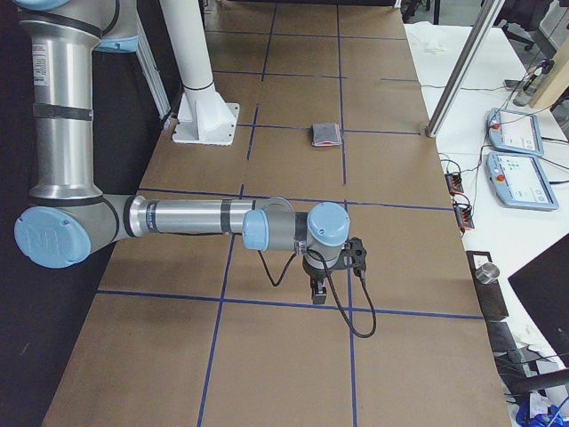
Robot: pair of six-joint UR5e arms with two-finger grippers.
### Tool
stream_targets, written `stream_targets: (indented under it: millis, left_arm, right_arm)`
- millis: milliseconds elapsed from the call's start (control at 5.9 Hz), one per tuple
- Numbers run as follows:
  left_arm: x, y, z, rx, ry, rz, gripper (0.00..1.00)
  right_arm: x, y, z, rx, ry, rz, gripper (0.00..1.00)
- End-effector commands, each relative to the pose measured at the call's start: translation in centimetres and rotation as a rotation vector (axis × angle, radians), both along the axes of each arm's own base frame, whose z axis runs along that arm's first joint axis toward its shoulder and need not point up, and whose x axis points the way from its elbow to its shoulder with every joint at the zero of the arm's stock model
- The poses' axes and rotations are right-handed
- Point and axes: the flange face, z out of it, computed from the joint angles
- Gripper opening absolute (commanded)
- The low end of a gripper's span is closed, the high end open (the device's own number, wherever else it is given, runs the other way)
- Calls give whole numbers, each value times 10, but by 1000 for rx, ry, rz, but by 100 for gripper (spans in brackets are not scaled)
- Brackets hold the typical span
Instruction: Fold towel twice with both arms
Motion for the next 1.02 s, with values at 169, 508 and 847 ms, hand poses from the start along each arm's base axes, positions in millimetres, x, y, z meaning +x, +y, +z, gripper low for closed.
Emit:
stream_targets:
  millis: [169,508,847]
  left_arm:
    - [5,43,-39,1,-26,-65,100]
    - [8,44,-28,-17,-48,-52,100]
    - [10,48,-18,-40,-42,-50,100]
  right_arm:
    - [2,3,11,-22,10,3,100]
    - [4,5,18,-44,9,12,100]
    - [12,5,23,-53,9,27,100]
